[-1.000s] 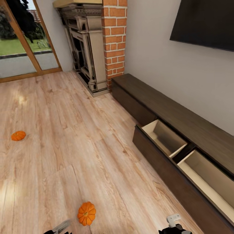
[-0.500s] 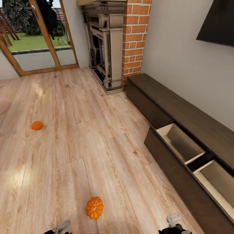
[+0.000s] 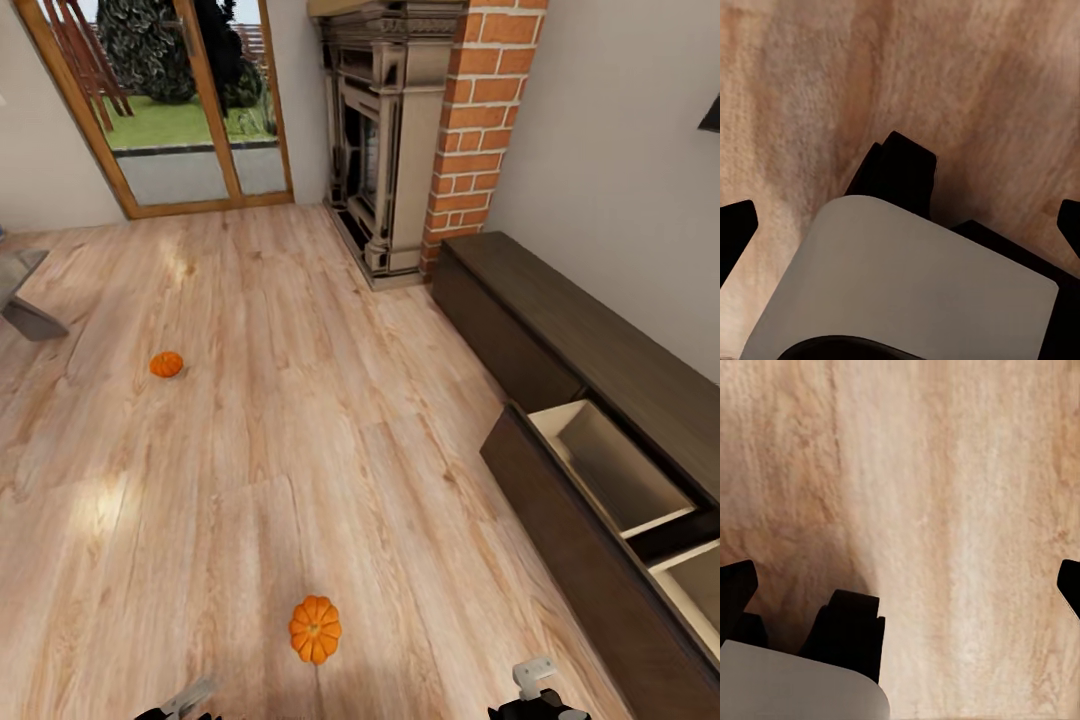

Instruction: Place each of the two pumpkins and all three candles from the living room inside a cabinet in the living room (use any cabinet), then make sure every cabinet is closed, and position the cauldron so it is next to a table in the living room.

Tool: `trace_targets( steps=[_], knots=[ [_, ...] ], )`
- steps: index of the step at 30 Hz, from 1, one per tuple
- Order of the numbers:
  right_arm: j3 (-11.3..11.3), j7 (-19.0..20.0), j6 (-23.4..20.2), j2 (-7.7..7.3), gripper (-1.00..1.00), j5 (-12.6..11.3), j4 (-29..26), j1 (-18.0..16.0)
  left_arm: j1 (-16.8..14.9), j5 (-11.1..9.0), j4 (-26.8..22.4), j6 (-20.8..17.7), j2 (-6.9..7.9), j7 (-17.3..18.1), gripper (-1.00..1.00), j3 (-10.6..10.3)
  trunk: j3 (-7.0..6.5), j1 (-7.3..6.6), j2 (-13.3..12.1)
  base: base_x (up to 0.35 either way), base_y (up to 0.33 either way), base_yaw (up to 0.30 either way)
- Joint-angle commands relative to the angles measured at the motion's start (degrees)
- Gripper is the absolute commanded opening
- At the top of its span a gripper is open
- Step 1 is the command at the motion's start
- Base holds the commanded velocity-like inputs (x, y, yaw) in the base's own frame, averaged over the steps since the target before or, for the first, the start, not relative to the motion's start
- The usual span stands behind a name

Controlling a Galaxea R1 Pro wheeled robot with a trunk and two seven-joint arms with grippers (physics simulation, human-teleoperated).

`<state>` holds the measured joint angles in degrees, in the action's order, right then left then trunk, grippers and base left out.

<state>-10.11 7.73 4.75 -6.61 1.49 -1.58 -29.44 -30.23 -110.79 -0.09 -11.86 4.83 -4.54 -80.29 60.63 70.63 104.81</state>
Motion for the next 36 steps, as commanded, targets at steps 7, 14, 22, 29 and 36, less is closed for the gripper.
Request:
trace_targets(
  steps=[7,14,22,29,36],
  knots=[
    [0.0,0.0,0.0,0.02,1.00,0.0,0.0,0.0,0.0,0.0,0.0,0.0,-0.11,0.2,1.00,0.0,0.00,0.00,0.0,0.000,0.000,0.289],
    [0.0,0.0,0.0,0.02,1.00,0.0,0.0,0.0,0.0,-0.3,-0.1,-0.1,-0.28,0.4,1.00,0.0,0.00,0.00,0.0,0.000,0.000,0.289],
    [0.1,0.0,0.0,-0.06,1.00,0.1,0.0,0.0,0.0,-4.5,0.0,-0.2,-0.23,0.4,1.00,0.4,0.00,0.00,0.0,0.000,0.000,0.241],
    [0.1,0.1,0.0,-0.07,1.00,0.1,0.0,0.0,0.0,-6.5,-0.1,0.0,-0.50,0.2,1.00,0.5,0.90,1.10,2.0,0.000,0.000,0.031],
    [0.1,0.1,0.0,-0.07,1.00,0.0,0.0,0.0,0.0,-6.6,-0.1,0.0,-0.84,0.1,1.00,0.5,2.15,2.64,4.8,0.000,0.000,0.001]
  ],
)
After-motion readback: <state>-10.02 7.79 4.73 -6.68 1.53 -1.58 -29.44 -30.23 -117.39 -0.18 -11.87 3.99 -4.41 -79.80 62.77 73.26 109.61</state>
